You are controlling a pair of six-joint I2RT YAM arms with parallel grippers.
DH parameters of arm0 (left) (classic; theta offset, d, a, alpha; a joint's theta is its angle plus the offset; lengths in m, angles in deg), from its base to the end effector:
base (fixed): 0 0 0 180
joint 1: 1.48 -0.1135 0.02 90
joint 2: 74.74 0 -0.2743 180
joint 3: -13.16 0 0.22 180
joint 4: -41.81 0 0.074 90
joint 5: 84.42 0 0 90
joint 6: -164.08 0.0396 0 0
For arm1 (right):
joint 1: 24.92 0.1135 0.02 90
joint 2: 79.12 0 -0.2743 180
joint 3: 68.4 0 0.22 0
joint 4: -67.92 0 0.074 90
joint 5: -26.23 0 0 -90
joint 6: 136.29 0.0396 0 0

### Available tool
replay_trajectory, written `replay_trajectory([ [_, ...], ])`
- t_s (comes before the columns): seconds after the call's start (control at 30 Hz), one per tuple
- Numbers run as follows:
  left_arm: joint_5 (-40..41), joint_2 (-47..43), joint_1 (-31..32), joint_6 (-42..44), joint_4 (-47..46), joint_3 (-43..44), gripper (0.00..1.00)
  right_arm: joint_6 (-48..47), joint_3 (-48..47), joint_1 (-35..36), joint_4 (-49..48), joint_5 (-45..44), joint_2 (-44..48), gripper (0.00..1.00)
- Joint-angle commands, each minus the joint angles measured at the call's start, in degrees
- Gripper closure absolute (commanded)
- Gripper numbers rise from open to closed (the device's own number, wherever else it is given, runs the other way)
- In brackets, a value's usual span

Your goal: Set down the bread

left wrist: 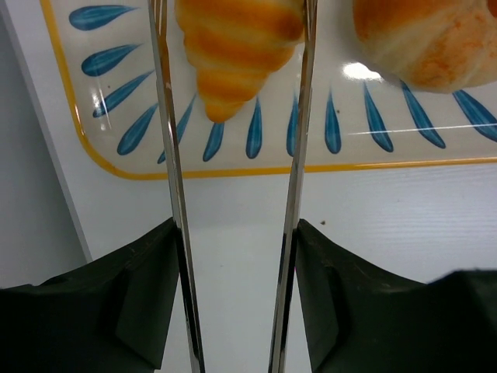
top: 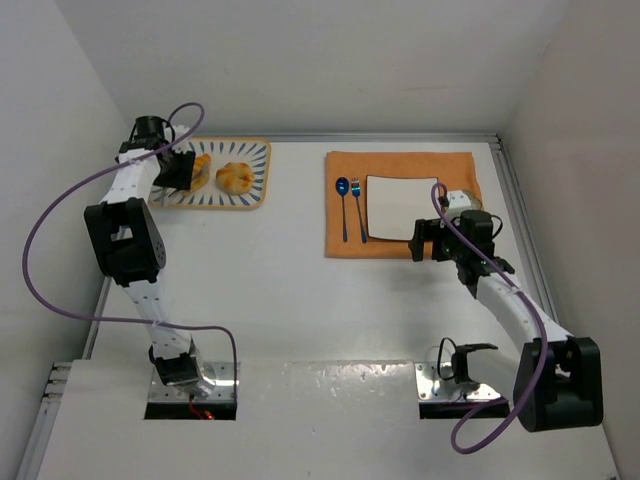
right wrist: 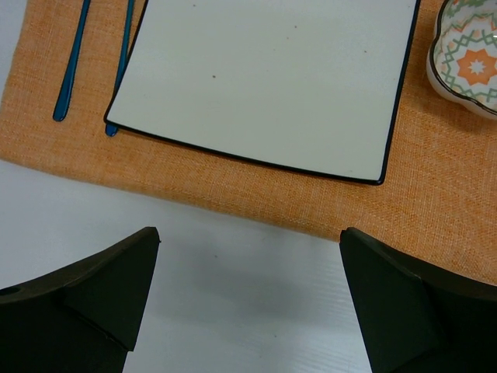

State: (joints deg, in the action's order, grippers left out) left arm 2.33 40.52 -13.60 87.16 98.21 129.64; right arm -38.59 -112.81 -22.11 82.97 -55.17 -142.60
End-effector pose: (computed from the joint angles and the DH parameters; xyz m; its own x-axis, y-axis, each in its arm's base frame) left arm 0.4129 0.0864 0.2730 -0.8221 0.0546 -0.5667 0.0083 0.9964 0.0839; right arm 0.1986 0.0157 0.2236 -0.5783 0.1043 -0.8092 -0.0955 0.9763 0.1940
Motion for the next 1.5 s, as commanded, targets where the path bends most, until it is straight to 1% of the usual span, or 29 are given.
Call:
replay_trajectory([
  [0.0,1.2,0.7,-1.1,0.2,-3.9,1.8,0.38,-0.9,-1.8,0.7,-0.6,-1.6,1.3,0.0],
  [0.13,1.2,1.3,-1.2,0.2,-5.2,3.5,0.37,-0.7,-2.4,1.4,-0.5,-1.7,0.8,0.0],
  [0.27,-0.1,2.5,-1.2,0.2,-5.2,4.1,0.33,-0.8,-3.1,2.2,-0.3,-1.7,0.0,0.0],
  [0.47,-0.1,3.7,-1.8,-1.7,-5.2,3.6,0.33,-1.5,-3.7,2.5,0.2,-1.9,-0.4,0.0],
  [0.63,-0.1,5.4,-1.8,-2.2,-5.9,5.4,0.32,-1.5,-4.2,2.8,0.2,-1.8,-1.0,0.0],
  [0.73,0.4,6.8,-1.8,-2.7,-6.4,7.1,0.29,-1.3,-4.5,3.0,0.2,-1.8,-1.5,0.0],
  [0.97,1.5,8.8,-2.3,-3.2,-6.4,10.4,0.28,-1.7,-5.2,3.9,0.6,-1.9,-2.0,0.0],
  [1.1,1.5,8.8,-2.8,-4.6,-6.4,10.4,0.28,-1.7,-5.3,4.1,0.6,-1.9,-1.9,0.0],
  [1.2,0.0,8.2,-2.8,-5.9,-4.5,9.2,0.27,-1.7,-5.3,4.1,0.6,-1.9,-1.8,0.0],
  [1.23,-0.8,8.2,-2.8,-6.6,-4.0,8.4,0.27,-1.8,-5.2,4.4,2.2,-2.0,-1.6,0.0],
  [1.3,-0.8,6.9,-2.8,-7.1,-2.8,6.8,0.29,-1.8,-4.9,4.4,2.1,-2.2,-1.5,0.0],
  [1.4,-2.1,6.2,-2.8,-7.7,-1.5,5.7,0.38,-1.6,-4.7,4.6,1.9,-2.3,-1.1,0.0],
  [1.47,-2.7,5.2,-2.8,-7.7,-1.5,5.2,0.45,-1.8,-4.6,4.5,2.0,-2.4,-1.1,0.0],
])
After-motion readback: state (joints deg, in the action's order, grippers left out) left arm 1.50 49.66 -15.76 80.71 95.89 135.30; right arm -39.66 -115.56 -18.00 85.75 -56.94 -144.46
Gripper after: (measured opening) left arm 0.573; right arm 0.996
